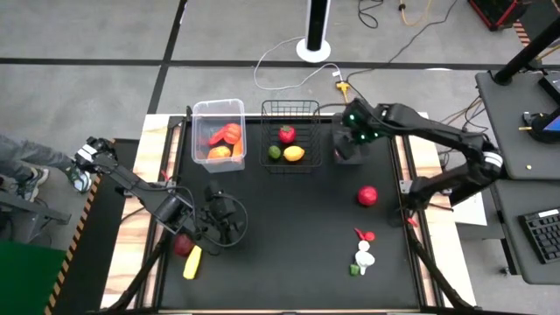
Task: Sort produce into baskets
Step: Put the large green bell pepper into the transparent basket
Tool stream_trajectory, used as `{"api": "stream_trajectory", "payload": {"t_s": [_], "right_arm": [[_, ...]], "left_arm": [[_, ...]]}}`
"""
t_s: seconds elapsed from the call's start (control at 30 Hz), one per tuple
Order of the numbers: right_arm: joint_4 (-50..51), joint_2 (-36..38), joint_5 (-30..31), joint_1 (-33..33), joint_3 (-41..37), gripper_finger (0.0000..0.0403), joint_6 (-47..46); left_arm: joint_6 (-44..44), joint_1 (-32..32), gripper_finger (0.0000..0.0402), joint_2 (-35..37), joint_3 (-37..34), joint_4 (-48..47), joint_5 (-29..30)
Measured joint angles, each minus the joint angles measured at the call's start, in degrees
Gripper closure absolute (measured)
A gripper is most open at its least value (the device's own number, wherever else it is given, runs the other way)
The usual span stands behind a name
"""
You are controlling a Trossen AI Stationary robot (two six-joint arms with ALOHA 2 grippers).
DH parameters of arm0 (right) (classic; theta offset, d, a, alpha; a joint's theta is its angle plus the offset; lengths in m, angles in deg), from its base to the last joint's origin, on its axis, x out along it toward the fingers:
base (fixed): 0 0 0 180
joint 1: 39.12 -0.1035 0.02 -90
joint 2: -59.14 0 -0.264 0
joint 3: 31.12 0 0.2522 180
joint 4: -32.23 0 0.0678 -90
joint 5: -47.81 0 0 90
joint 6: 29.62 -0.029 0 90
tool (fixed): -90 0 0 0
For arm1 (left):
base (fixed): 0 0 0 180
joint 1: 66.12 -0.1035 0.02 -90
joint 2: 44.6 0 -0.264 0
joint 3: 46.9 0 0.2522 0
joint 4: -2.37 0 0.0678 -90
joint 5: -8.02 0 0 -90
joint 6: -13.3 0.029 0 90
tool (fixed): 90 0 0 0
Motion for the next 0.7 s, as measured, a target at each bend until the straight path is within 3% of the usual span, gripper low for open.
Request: {"api": "stream_trajectory", "payload": {"t_s": [0.17, 0.4, 0.57, 0.7], "right_arm": [[-0.44, 2.56, 0.55, -7.04, -0.02, 0.0166, -3.36], [-0.85, 2.94, 3.79, -15.7, -0.04, 0.0167, -7.13], [-0.86, 2.94, 5.13, -20.1, -0.04, 0.0168, -9.4], [-0.86, 2.94, 5.19, -22.3, -0.04, 0.0168, -11.04]], "left_arm": [[-1.65, -0.02, 0.0123, 0.02, 0.0, -0.02, -5.48], [-5.57, -0.01, 0.0123, 0.02, 0.0, -2.42, -20.76], [-14.04, 0.0, 0.0123, 0.02, 0.0, -13.29, -29.02], [-18.37, 0.0, 0.0123, 0.02, 0.0, -23.39, -31.55]]}}
